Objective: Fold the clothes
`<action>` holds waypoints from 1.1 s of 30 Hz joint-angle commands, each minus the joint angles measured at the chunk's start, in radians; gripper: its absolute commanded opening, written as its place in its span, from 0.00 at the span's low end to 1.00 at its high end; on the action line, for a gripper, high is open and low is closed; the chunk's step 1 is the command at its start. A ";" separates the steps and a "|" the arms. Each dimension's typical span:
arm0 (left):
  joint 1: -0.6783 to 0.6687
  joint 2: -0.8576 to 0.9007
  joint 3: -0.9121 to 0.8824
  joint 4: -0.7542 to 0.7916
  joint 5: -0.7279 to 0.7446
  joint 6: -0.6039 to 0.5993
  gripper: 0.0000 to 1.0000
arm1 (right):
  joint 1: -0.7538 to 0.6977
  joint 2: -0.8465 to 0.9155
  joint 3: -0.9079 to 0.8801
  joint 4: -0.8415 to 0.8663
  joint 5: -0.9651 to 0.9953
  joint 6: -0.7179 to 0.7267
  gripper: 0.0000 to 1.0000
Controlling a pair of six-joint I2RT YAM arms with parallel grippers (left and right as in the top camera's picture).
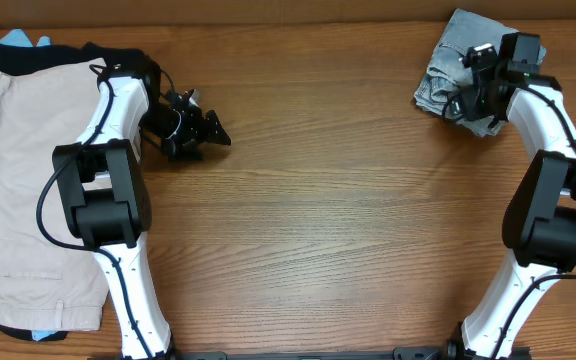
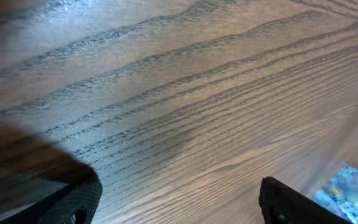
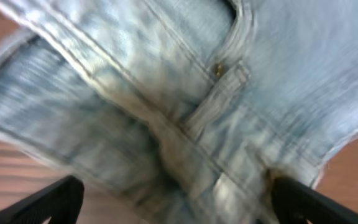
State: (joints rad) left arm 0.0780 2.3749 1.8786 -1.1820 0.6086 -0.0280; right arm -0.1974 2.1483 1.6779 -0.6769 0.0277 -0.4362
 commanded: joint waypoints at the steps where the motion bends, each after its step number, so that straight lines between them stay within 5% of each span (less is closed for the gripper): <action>1: -0.017 0.058 -0.028 0.028 -0.092 -0.002 0.86 | 0.003 -0.089 0.071 -0.102 -0.044 0.468 1.00; 6: -0.021 0.058 -0.028 0.031 -0.092 -0.002 0.86 | -0.014 -0.146 0.091 -0.269 -0.179 0.734 1.00; 10: -0.021 0.058 -0.028 0.031 -0.097 0.000 0.86 | -0.026 -0.153 0.083 -0.386 -0.194 1.180 1.00; 16: -0.021 0.058 -0.028 0.032 -0.098 0.006 0.86 | 0.007 -0.147 -0.047 -0.282 -0.169 1.593 1.00; 28: -0.021 0.058 -0.028 0.028 -0.153 0.006 0.86 | 0.063 -0.145 -0.198 0.198 -0.020 1.645 1.00; 33: -0.023 0.058 -0.028 0.032 -0.167 0.005 0.86 | 0.058 -0.141 -0.198 0.159 -0.020 1.645 1.00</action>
State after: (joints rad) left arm 0.0647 2.3692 1.8786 -1.1793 0.5709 -0.0277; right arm -0.1345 2.0132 1.4845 -0.4892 -0.0181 1.1931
